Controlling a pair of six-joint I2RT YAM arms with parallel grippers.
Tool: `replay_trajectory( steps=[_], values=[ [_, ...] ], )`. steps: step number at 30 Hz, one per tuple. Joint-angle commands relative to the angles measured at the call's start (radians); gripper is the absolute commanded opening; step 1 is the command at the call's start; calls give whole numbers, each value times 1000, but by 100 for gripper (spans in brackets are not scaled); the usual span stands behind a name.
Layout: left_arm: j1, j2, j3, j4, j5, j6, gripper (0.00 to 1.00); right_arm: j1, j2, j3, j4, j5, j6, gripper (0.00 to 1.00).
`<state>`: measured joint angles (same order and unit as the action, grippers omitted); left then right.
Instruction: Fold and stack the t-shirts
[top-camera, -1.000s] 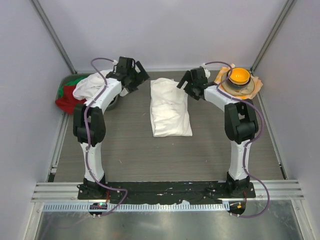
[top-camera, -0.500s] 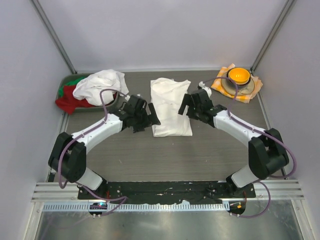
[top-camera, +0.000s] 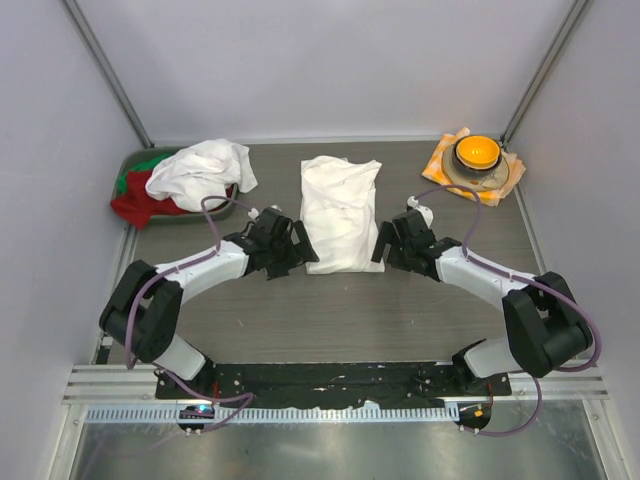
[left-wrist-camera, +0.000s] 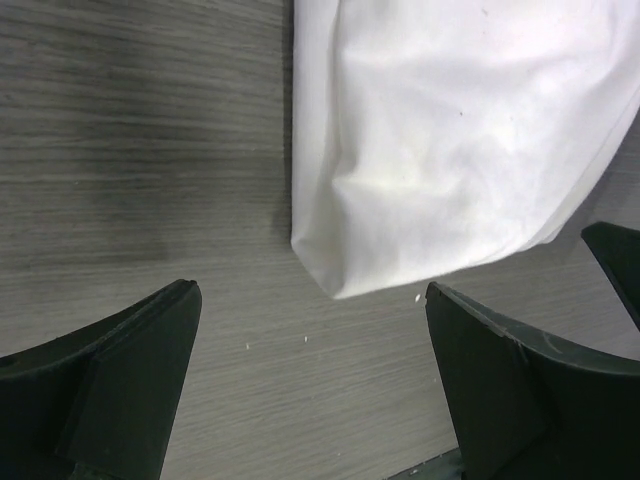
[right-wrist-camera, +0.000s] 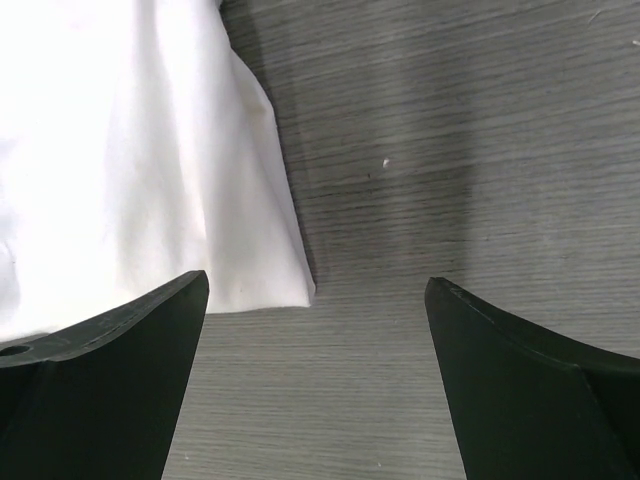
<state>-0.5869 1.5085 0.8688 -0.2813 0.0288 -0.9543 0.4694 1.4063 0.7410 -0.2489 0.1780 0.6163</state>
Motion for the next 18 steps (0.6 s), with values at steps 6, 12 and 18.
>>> replay_trajectory(
  steps=[6, 12, 18],
  values=[
    [2, 145, 42, 120, 3, -49, 100, -2, 3, -15, 91, 12, -10, 96],
    [2, 203, 41, 165, 17, -55, 100, -2, 33, -35, 132, -18, 6, 96],
    [1, 217, 27, 174, 45, -61, 74, 0, 57, -54, 157, -51, 25, 95]
  ],
)
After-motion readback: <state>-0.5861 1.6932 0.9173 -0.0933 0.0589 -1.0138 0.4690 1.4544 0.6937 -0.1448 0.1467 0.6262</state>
